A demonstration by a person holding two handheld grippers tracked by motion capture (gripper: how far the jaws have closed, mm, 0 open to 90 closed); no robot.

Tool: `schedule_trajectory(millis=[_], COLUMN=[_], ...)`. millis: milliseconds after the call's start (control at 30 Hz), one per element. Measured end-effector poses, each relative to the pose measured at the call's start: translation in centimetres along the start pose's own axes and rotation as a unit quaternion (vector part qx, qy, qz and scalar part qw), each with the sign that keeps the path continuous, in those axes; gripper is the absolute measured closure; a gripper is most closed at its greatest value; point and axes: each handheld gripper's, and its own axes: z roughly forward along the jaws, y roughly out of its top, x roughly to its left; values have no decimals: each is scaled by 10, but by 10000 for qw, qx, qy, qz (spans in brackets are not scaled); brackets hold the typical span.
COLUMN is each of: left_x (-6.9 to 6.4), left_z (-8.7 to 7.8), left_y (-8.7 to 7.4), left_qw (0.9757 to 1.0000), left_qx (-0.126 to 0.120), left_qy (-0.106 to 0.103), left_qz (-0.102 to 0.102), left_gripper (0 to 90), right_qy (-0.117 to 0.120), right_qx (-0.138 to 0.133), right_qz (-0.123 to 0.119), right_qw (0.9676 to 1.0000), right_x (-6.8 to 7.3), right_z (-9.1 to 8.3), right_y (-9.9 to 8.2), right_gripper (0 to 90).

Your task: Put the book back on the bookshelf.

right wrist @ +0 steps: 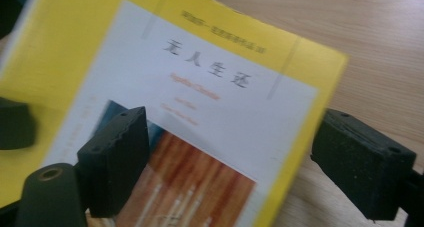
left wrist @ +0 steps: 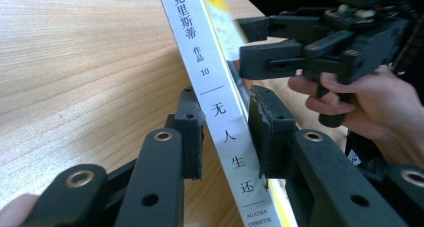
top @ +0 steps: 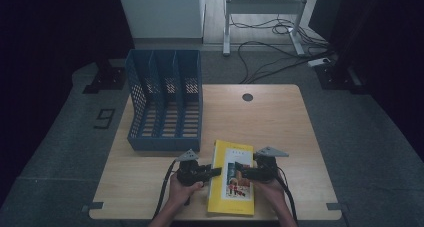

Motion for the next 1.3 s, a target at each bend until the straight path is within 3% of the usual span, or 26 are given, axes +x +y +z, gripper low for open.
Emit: schedule_trajectory(millis=[100,267,400,633,833,1033,1133,1300], left_x=[-1,-4,-8,-9,-14,-14,-15,-22], left_z=[-1,-1,-1,-4,-8,-11,-12,-18], left_y=[0,0,1,3,8,9,9,14], left_qw=[10000,9999,9997,9995,9989,9990,9990,9982], left_qx=[-56,-75,-55,-29,-51,-122,-146,-164], left_qy=[-28,-43,-53,-75,-67,-68,-66,-44], left_qz=[38,95,212,307,454,417,425,569], left_gripper=[690,692,692,682,676,682,685,689], right_qy=[162,207,678,609,435,343,300,262], right_qx=[1,-24,13,-62,-202,-291,-329,-470], right_qz=[180,231,461,310,-13,-345,-385,-509], right_qw=[9997,9995,9966,9976,9988,9984,9983,9972], right_x=[-6,-10,-10,-8,1,13,15,21], right_z=[2,3,5,0,-9,-14,-16,-22], right_y=[-2,-2,-2,-1,5,10,11,13], right_gripper=[113,57,51,86,116,131,134,150])
